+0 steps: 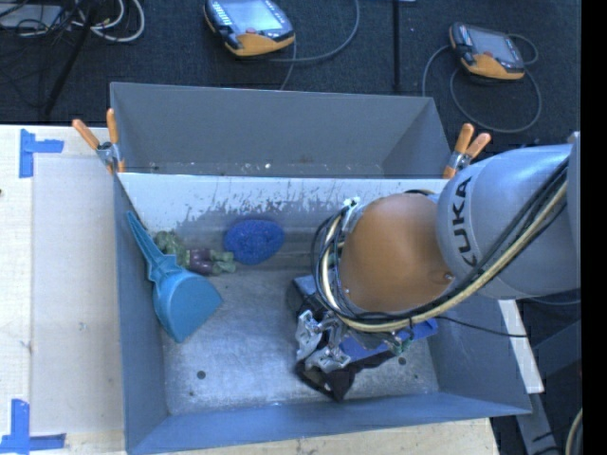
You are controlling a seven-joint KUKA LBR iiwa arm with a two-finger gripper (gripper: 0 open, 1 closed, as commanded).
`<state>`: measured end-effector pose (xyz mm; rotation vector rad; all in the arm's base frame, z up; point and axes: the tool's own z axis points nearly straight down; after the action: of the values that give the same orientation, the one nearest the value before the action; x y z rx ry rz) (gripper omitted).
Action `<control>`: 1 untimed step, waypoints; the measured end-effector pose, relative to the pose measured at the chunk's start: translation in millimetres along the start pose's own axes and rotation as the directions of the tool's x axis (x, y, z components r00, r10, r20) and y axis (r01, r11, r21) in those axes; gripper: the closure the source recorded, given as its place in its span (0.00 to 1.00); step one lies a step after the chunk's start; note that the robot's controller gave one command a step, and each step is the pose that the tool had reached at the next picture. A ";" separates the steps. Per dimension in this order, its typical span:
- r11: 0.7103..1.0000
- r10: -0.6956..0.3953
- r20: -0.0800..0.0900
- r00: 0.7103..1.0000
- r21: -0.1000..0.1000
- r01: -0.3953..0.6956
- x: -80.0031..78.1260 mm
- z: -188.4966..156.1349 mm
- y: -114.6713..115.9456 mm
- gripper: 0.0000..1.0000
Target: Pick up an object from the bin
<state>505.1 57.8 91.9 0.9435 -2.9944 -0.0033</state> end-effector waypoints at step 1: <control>1.000 0.001 0.000 1.000 0.001 -0.001 -0.4 -15.8 -0.2 1.00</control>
Offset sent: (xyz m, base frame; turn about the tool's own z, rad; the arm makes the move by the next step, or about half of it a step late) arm 0.0001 0.0001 0.0941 0.0000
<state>505.6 57.9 107.7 0.9424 -2.9955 -0.0017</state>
